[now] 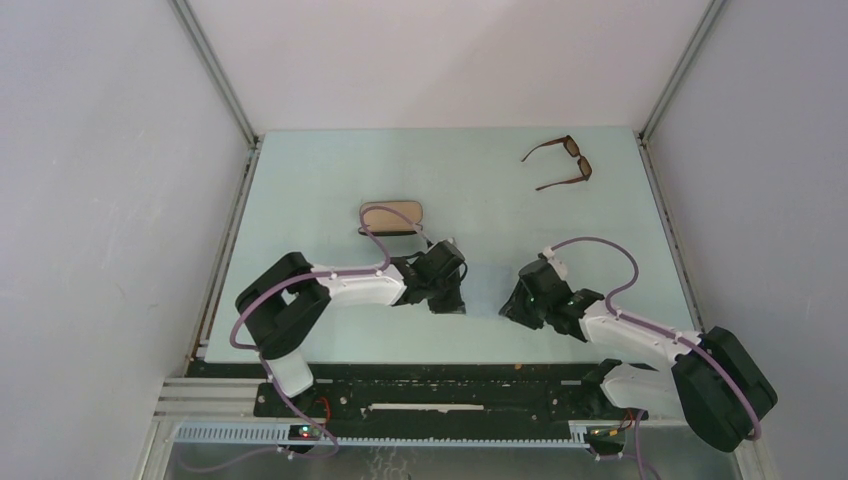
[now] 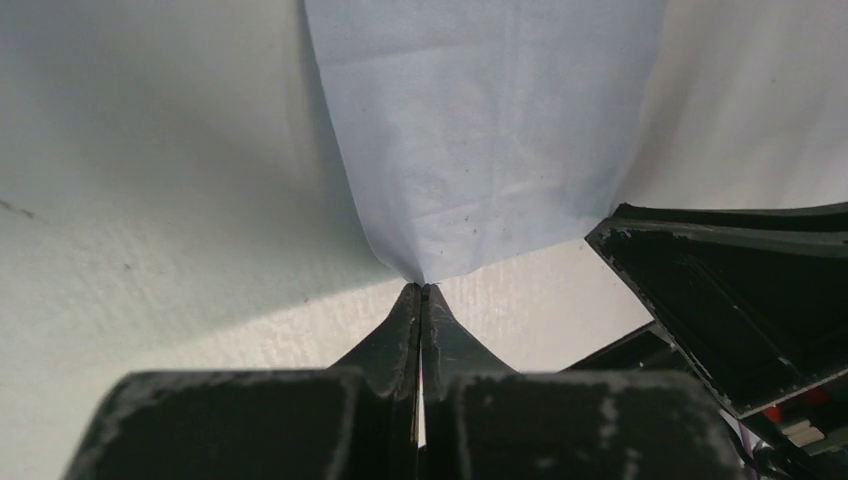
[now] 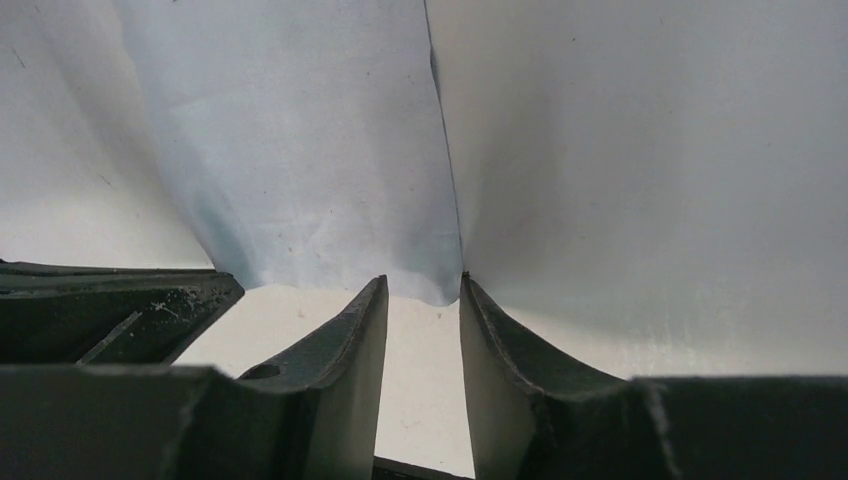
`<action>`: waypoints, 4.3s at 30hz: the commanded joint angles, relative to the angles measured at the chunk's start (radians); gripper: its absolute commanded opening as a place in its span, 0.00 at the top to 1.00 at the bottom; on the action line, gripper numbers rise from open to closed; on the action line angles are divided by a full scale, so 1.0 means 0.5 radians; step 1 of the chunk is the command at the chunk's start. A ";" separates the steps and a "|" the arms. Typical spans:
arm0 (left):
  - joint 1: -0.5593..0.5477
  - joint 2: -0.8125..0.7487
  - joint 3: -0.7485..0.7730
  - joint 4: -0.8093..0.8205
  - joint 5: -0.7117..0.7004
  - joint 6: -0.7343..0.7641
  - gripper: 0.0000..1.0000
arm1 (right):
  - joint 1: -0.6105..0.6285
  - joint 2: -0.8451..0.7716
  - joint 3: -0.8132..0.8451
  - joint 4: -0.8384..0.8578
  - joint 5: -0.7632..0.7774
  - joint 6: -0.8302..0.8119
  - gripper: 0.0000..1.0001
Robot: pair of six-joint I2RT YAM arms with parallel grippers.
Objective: Organize the sunglasses
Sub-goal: Fold the glasses cleaning cloth at the center of the board, then adjust the glasses cleaning cloth at the center of the board.
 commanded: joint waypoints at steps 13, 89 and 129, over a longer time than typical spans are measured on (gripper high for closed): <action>-0.022 -0.105 -0.024 0.038 -0.001 -0.031 1.00 | -0.003 0.026 -0.046 0.041 0.068 0.016 0.95; 0.324 0.367 0.629 -0.256 0.009 0.278 1.00 | -0.475 0.550 0.492 0.227 -0.237 -0.356 1.00; 0.259 0.151 0.501 -0.167 0.250 0.323 0.62 | -0.517 0.590 0.444 0.265 -0.444 -0.261 0.61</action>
